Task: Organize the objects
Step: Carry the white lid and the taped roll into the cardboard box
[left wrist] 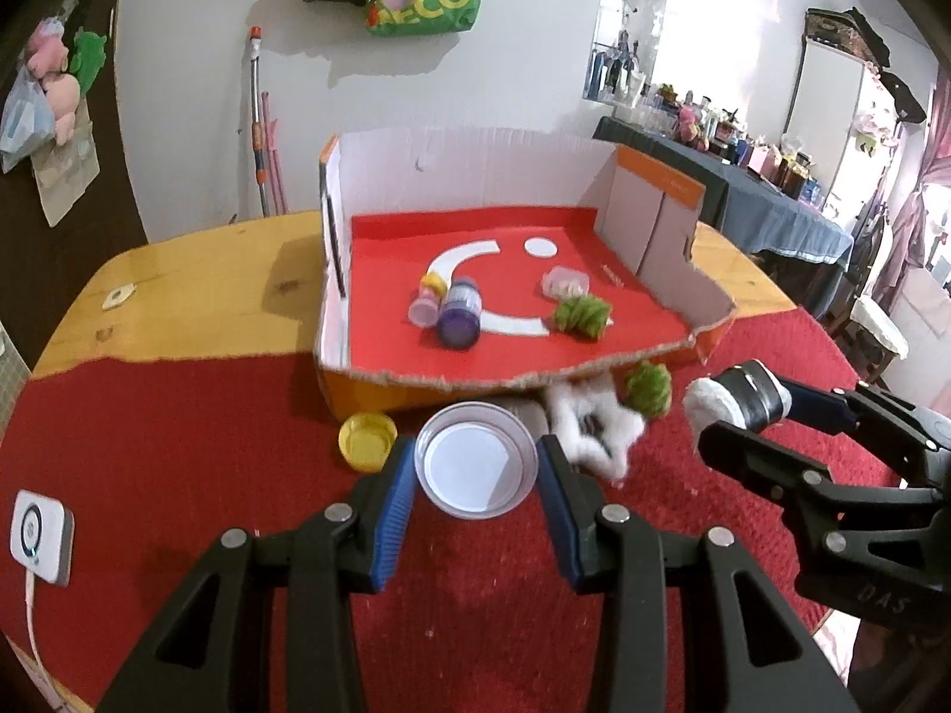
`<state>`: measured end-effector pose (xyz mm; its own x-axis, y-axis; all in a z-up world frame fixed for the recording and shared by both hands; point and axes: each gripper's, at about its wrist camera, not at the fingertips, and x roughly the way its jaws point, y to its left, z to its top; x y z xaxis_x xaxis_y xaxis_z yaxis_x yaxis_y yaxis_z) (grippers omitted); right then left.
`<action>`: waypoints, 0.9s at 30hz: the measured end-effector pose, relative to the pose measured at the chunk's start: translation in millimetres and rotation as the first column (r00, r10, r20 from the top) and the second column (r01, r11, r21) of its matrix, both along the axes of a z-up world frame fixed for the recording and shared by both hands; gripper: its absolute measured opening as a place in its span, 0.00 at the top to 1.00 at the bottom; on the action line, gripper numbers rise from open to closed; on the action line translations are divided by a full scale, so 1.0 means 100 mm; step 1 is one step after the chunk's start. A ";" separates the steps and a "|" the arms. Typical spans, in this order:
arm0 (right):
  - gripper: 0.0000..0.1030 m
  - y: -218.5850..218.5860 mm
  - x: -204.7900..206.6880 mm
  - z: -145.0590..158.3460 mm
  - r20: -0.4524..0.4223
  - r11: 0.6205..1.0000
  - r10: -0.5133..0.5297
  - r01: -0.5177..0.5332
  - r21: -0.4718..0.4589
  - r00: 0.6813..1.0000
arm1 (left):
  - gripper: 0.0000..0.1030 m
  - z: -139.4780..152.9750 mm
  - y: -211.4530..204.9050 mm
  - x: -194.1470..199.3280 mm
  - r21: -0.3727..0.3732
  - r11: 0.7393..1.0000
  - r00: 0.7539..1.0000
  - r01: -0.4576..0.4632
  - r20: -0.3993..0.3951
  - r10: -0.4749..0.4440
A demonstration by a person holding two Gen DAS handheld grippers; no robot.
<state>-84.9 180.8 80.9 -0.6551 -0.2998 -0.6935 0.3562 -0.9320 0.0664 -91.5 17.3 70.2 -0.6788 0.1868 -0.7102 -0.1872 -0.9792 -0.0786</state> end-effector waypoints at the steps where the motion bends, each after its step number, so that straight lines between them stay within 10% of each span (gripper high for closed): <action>1: 0.45 -0.01 -0.03 0.03 -0.004 1.000 0.003 -0.003 0.001 1.000 | 0.58 0.02 0.01 -0.02 -0.001 1.000 1.000 0.001 -0.003 -0.001; 27: 0.45 -0.11 -0.88 0.10 0.121 0.997 0.078 -0.078 -0.006 0.990 | 0.58 0.04 0.05 -0.77 -0.017 0.999 0.995 0.044 0.088 -0.042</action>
